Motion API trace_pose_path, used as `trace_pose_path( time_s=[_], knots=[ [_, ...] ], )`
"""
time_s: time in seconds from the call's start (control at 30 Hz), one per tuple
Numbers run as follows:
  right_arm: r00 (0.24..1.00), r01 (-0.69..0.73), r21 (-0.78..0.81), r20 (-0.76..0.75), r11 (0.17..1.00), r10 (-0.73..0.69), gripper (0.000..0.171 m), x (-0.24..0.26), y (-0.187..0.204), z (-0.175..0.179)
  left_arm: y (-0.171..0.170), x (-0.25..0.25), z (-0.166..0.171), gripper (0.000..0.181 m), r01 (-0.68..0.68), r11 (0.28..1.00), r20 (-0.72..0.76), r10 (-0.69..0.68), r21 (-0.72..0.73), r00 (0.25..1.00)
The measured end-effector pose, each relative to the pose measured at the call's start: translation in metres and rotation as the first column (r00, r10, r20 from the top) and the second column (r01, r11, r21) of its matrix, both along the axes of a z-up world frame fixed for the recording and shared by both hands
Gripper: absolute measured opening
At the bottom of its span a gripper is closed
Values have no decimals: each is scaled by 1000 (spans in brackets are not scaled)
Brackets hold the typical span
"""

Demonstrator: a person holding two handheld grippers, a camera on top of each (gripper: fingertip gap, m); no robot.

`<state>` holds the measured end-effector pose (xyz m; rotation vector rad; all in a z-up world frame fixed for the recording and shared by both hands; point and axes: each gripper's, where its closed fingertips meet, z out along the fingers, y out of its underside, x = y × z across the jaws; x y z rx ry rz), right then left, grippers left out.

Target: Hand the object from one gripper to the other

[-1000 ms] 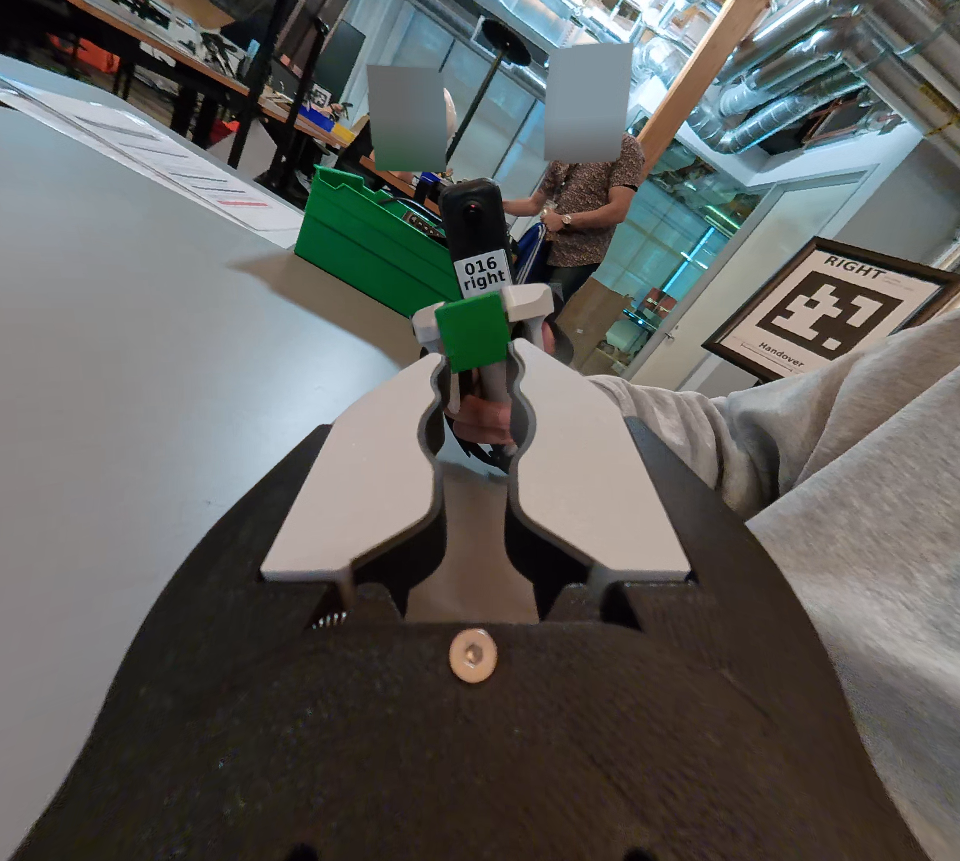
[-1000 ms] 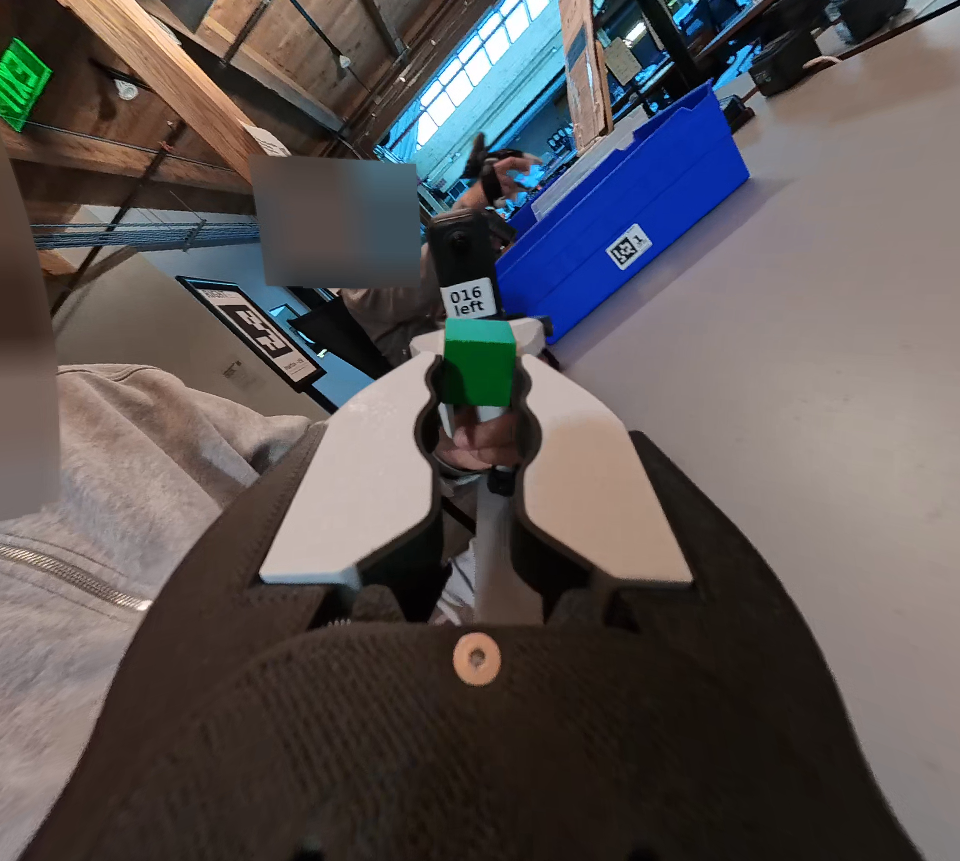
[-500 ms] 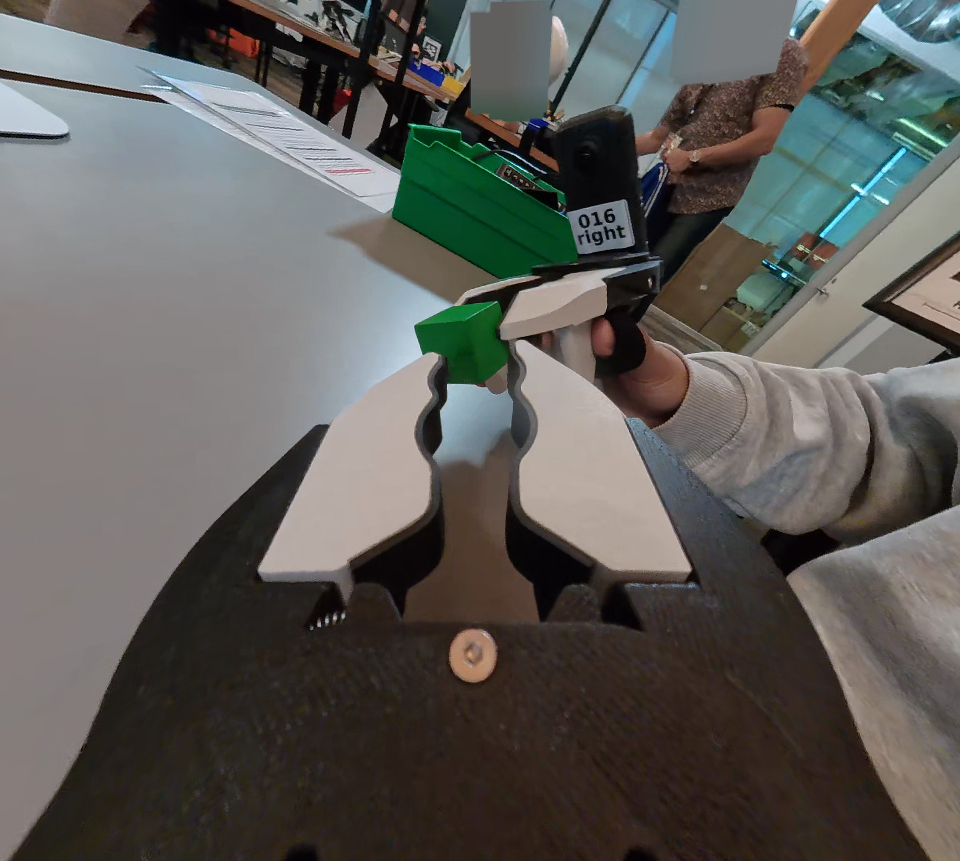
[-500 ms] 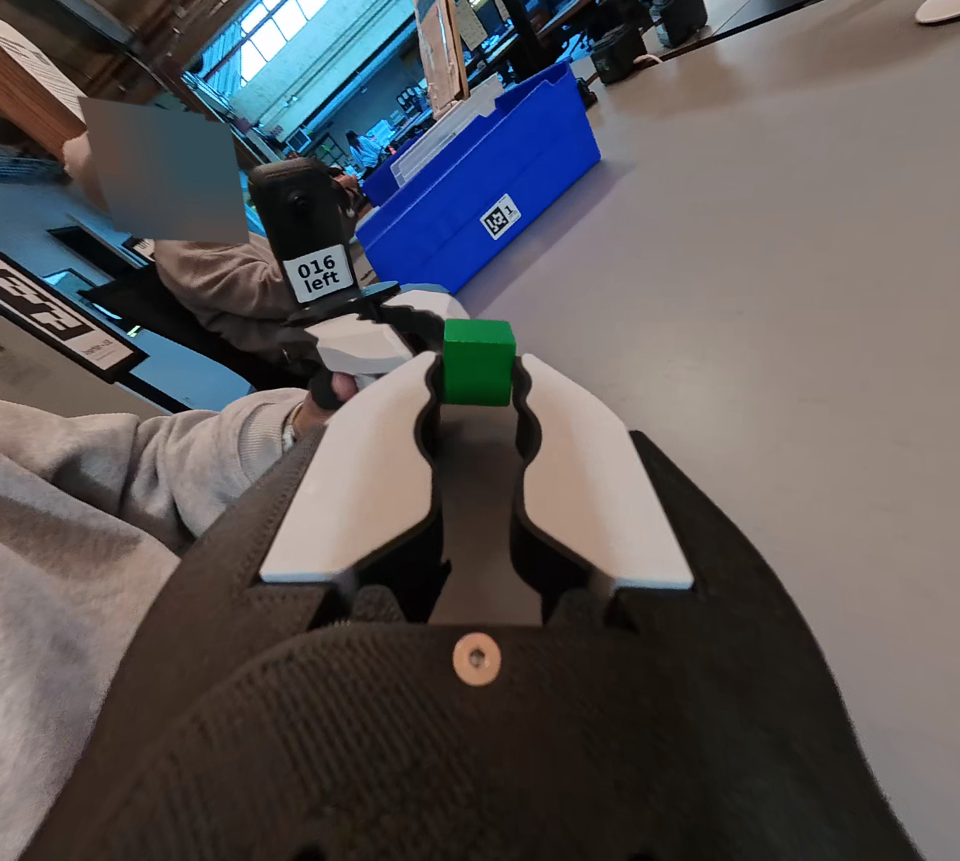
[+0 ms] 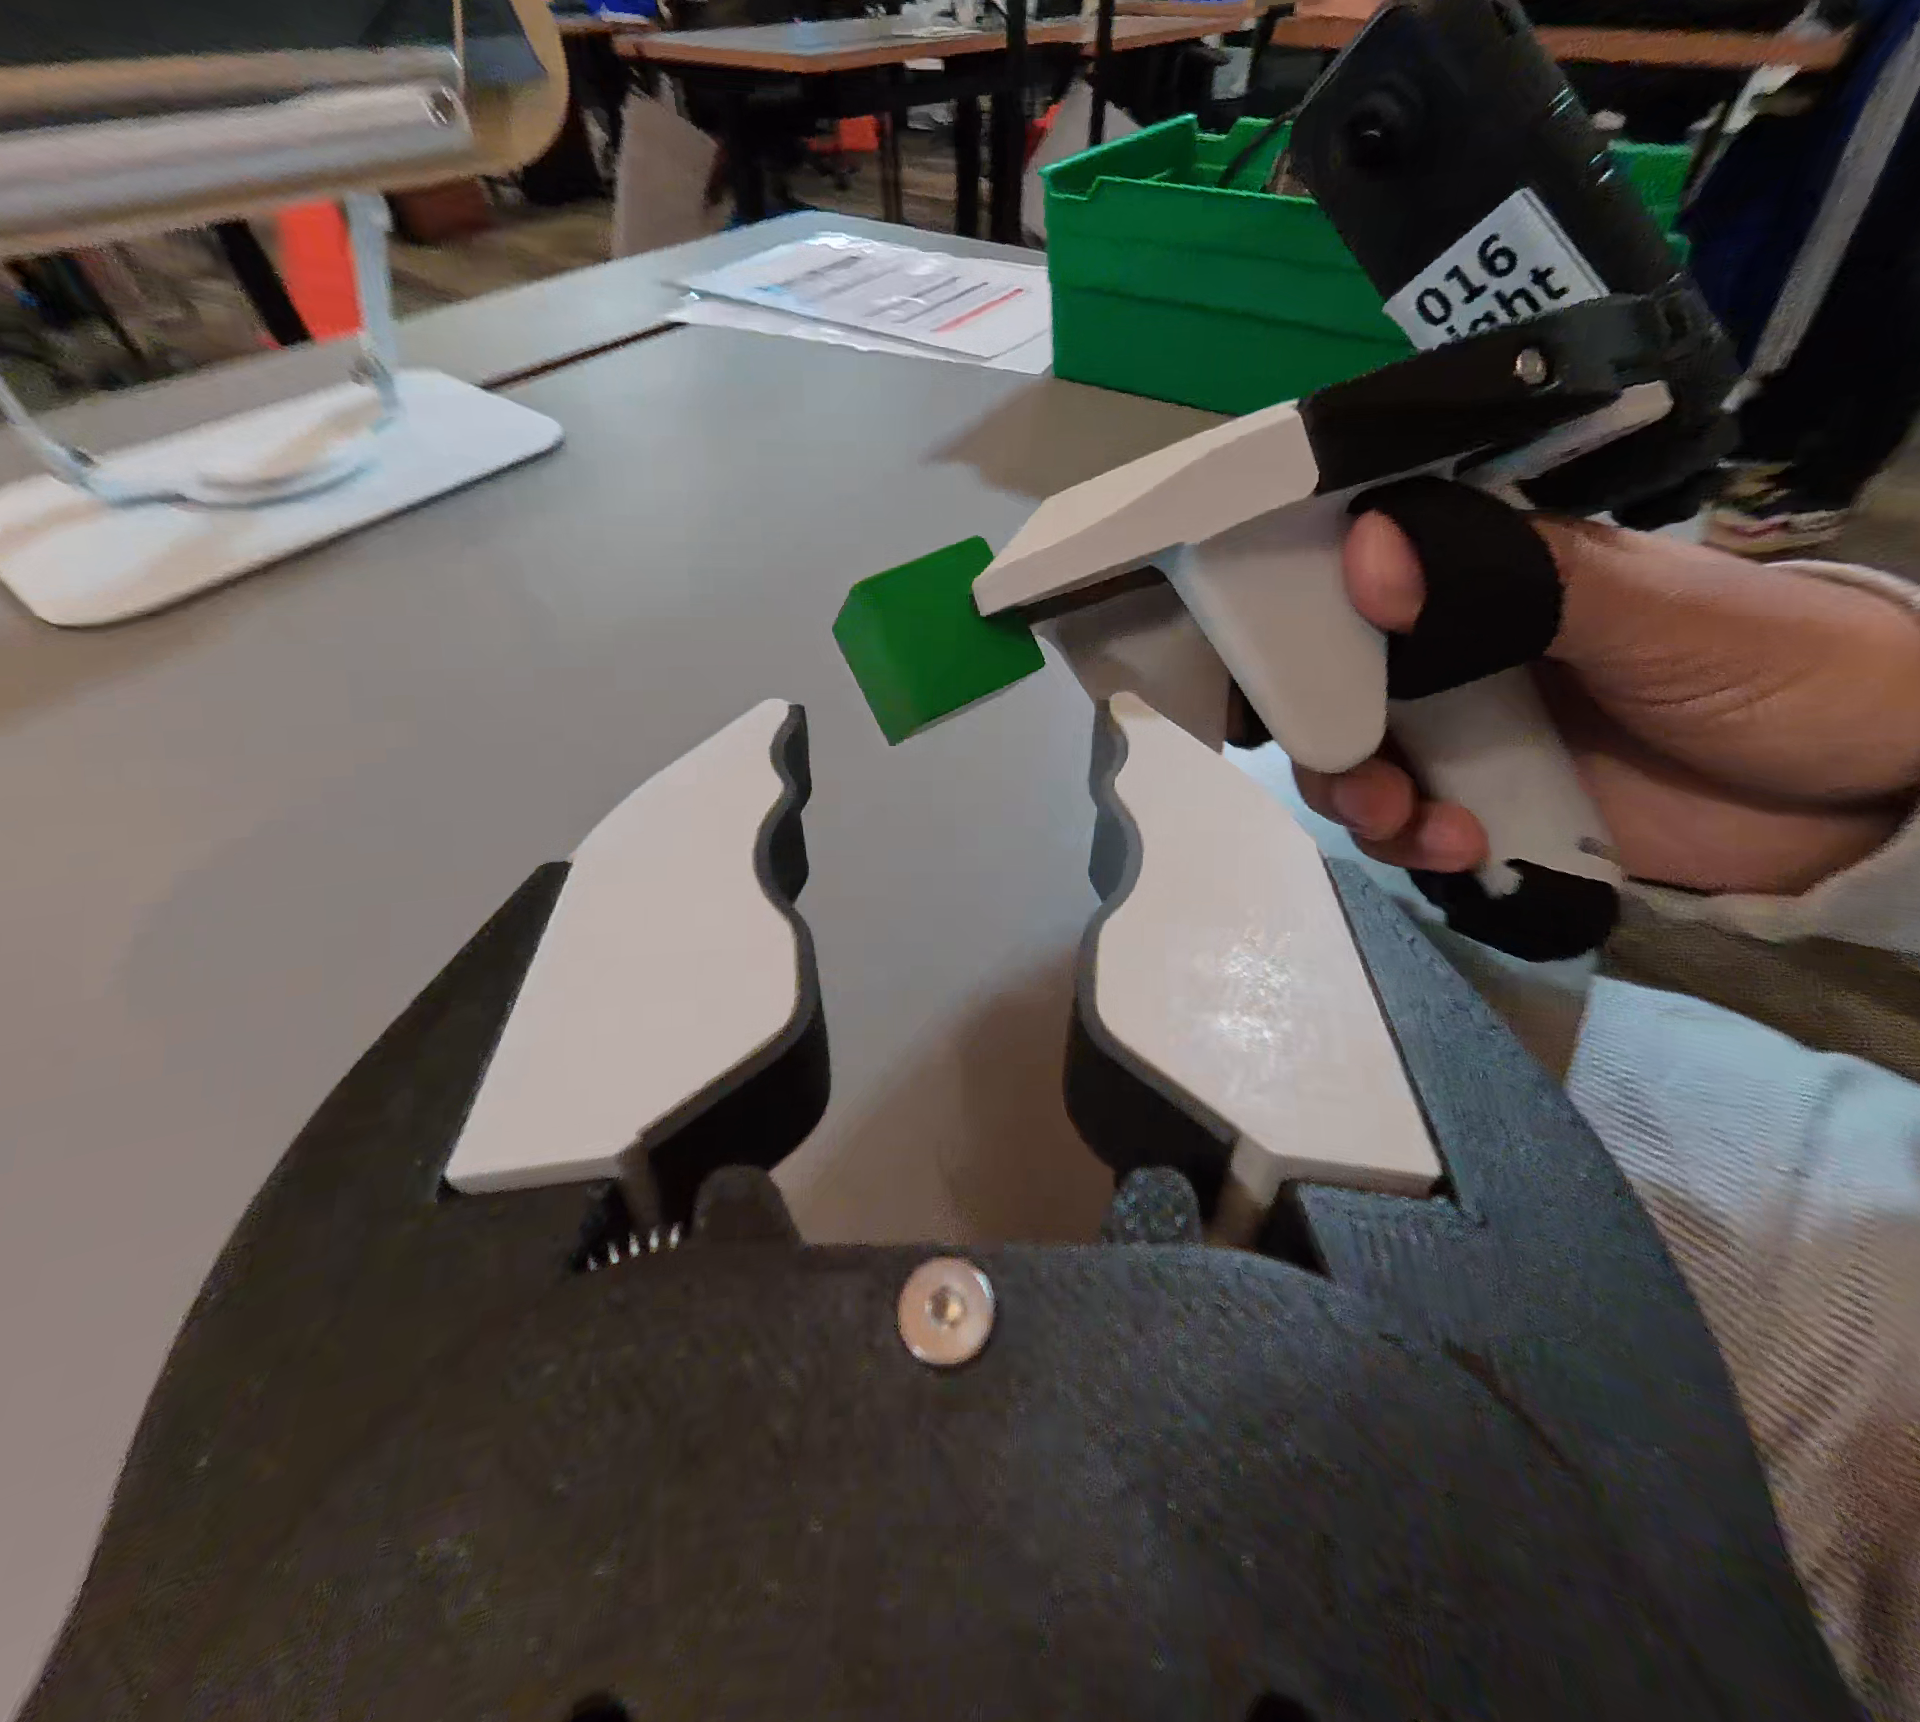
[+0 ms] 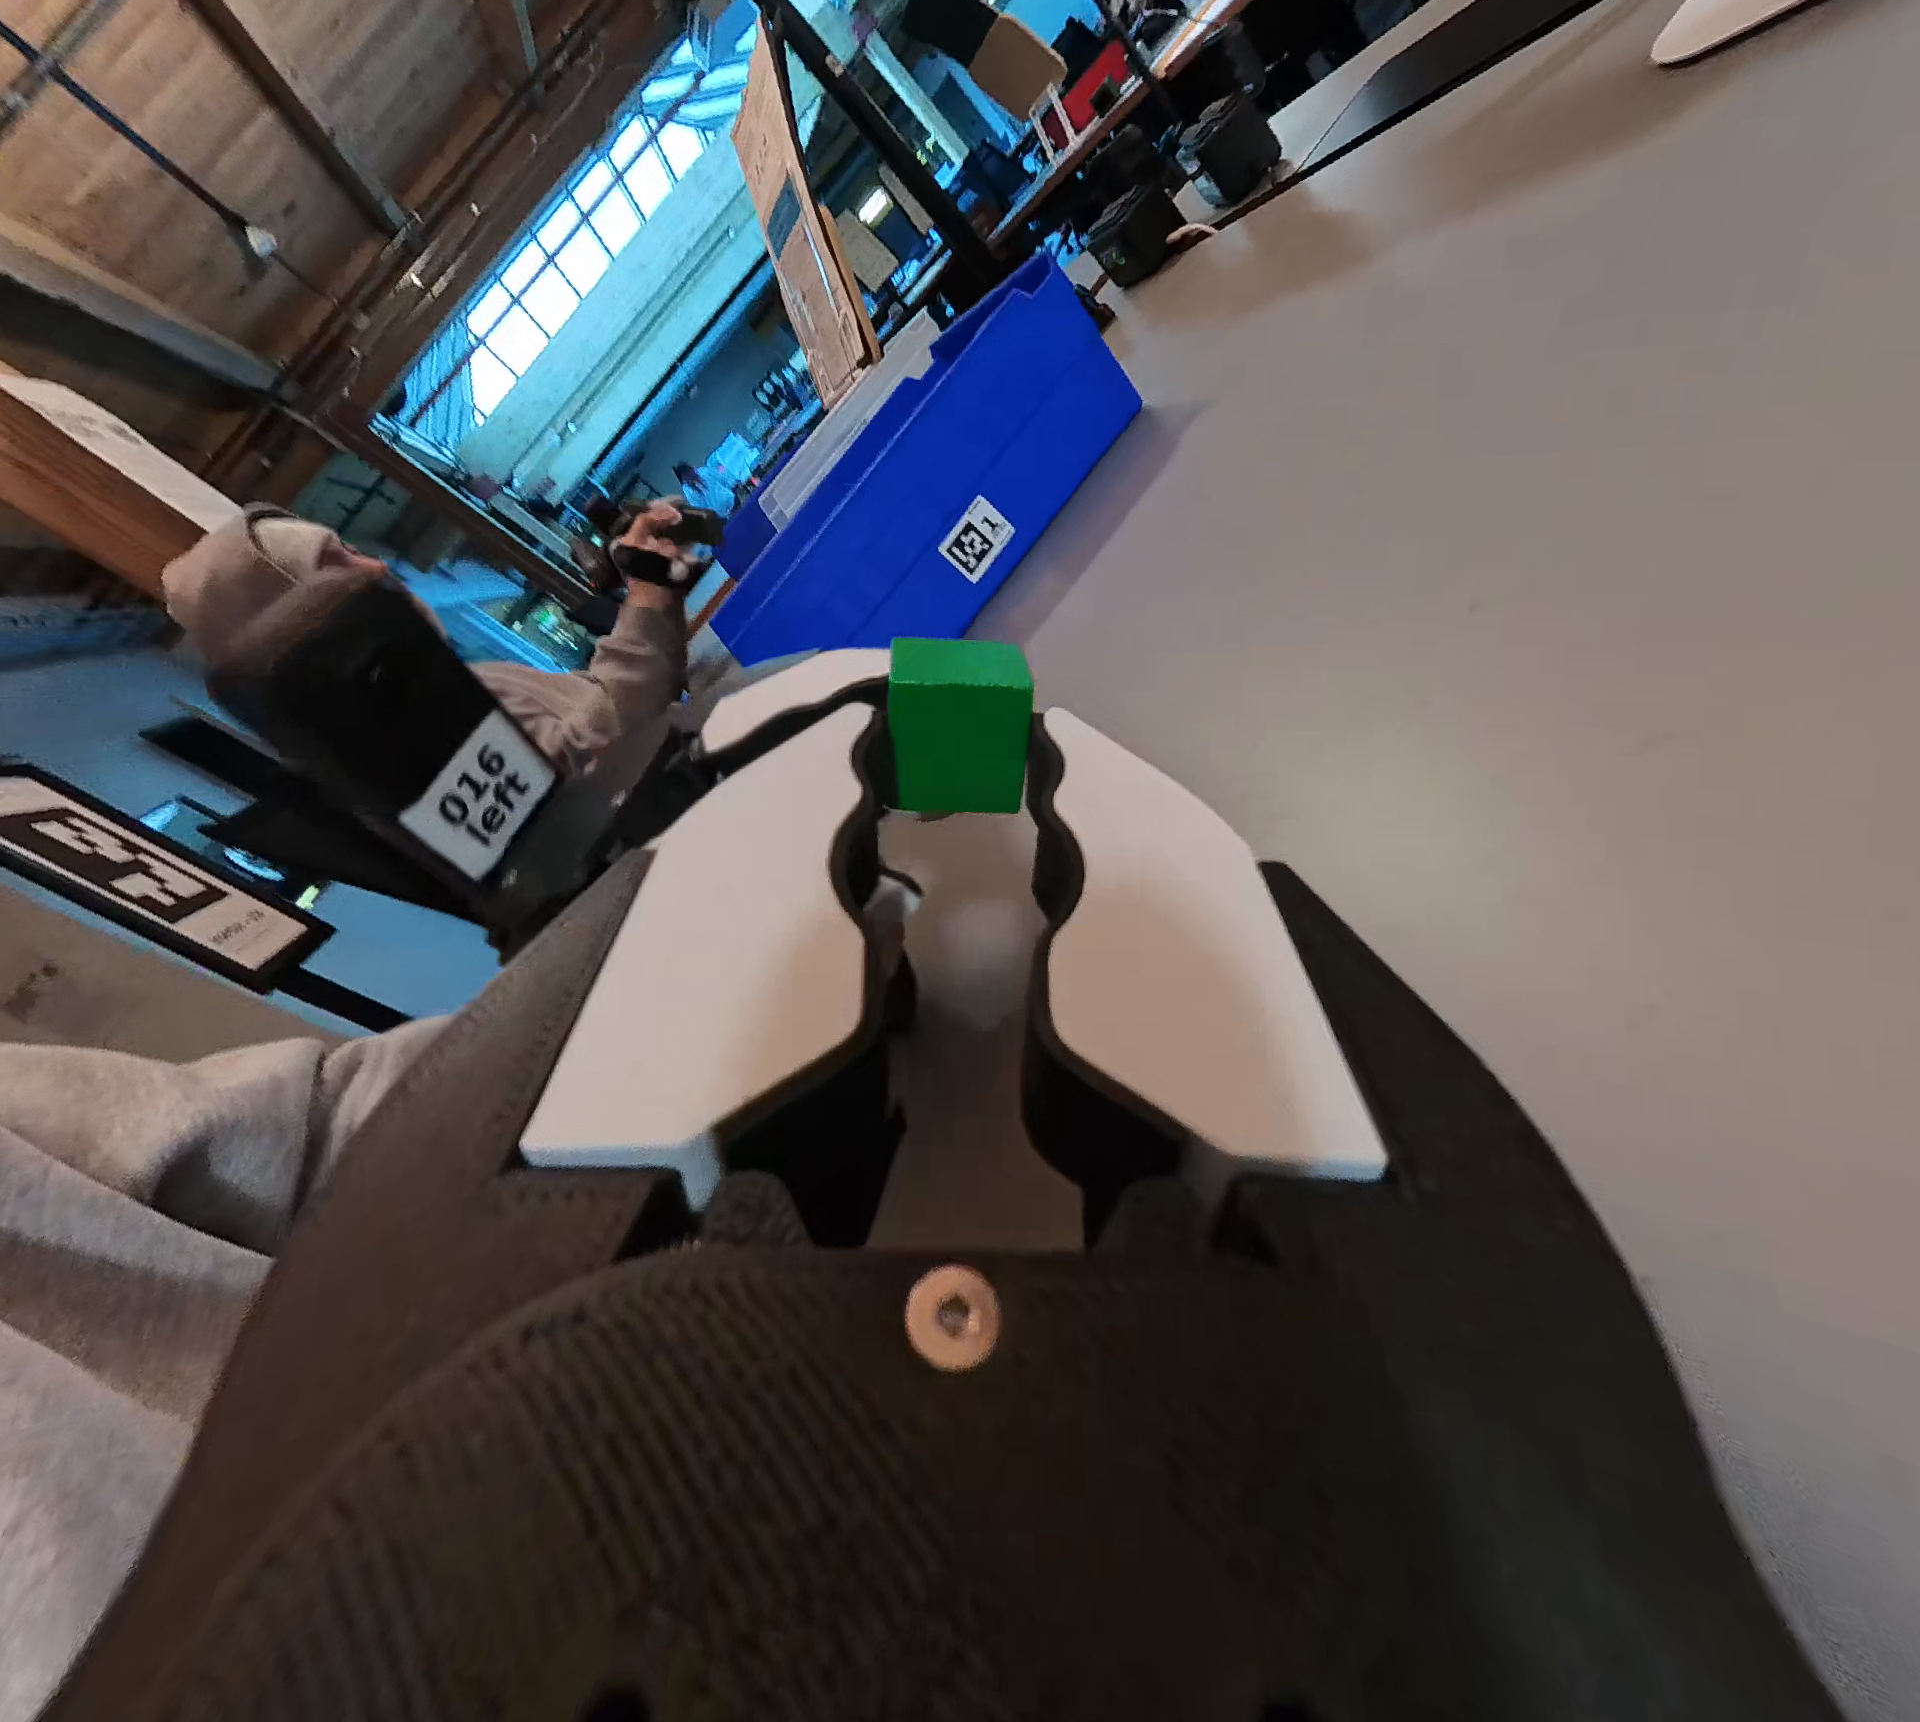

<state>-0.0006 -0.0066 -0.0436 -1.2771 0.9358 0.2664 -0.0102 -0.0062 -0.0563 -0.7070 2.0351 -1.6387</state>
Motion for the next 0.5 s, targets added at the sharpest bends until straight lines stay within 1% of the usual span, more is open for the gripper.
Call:
trace_pose_path(
  time_s=[0.07, 0.13, 0.23, 0.33, 0.43, 0.5],
  knots=[
    [1000, 14, 67, -25, 998, -13, 26, -3, 3, 5, 1, 0, 4, 54, -36, 999, 70, 34, 27, 997],
    [997, 41, 136, -69, 990, -32, 26, -4, 4, 7, 4, 0, 13, 52, -76, 997, 149, 71, 31, 986],
    [987, 77, 253, -156, 964, -38, 26, -8, 6, 10, 11, 1, 25, 48, -137, 989, 282, 118, 48, 952],
    [957, 104, 411, -289, 906, 21, 26, -12, 7, 9, 9, 0, 24, 50, -149, 983, 367, 101, 104, 925],
    [917, 136, 517, -388, 845, 90, 26, -14, 7, 3, 1, -5, 20, 43, -126, 981, 390, 59, 150, 919],
    [900, 145, 562, -417, 814, 128, 26, -15, 9, 2, -2, -8, 20, 37, -128, 978, 413, 49, 166, 909]
  ],
)
